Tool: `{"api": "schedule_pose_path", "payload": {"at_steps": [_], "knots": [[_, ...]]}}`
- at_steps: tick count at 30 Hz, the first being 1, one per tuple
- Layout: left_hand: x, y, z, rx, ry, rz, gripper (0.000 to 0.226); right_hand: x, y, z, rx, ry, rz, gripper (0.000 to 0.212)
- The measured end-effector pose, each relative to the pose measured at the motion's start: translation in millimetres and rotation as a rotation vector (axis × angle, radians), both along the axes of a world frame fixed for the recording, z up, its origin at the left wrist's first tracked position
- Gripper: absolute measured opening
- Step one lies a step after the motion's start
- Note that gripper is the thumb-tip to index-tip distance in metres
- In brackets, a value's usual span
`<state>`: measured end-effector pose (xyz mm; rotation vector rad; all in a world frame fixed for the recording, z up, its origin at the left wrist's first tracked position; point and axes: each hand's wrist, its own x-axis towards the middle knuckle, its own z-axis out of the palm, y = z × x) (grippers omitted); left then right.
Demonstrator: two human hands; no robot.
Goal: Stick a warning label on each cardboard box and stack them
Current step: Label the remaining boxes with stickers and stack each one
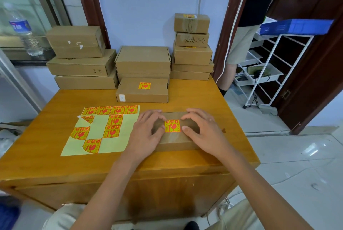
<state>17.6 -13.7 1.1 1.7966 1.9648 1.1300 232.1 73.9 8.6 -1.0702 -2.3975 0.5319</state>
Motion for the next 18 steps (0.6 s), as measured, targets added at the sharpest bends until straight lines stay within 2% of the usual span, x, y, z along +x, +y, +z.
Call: {"api": "schedule_pose_path", "payload": {"at_steps": [3, 5, 8, 10, 13, 18], "knots": [[-1.1, -6.9, 7.7, -0.064, -0.017, -0.011, 0.042, 5.8, -3.1, 4.3, -0.050, -0.011, -0.014, 0.051], [-4.6, -14.5, 14.1, -0.145, -0.046, -0.002, 0.069, 13.5, -8.4, 9.3, -0.135, -0.029, -0.052, 0.069], [-12.0, -26.4, 19.5, -0.307, 0.022, 0.053, 0.108, 26.5, -16.9, 12.8, -0.258, -0.078, -0.087, 0.100], [-13.1, -31.8, 20.3, -0.387, 0.092, 0.066, 0.124, 32.2, -21.2, 9.8, -0.280, -0.138, -0.085, 0.113], [-7.1, -36.1, 19.5, -0.375, 0.149, 0.085, 0.126, 33.0, -26.0, 3.7, -0.260, -0.141, -0.089, 0.111], [-16.0, -33.0, 35.7, -0.215, -0.019, 0.073, 0.119, 27.2, -23.0, 11.7, -0.212, 0.035, -0.106, 0.101]]}}
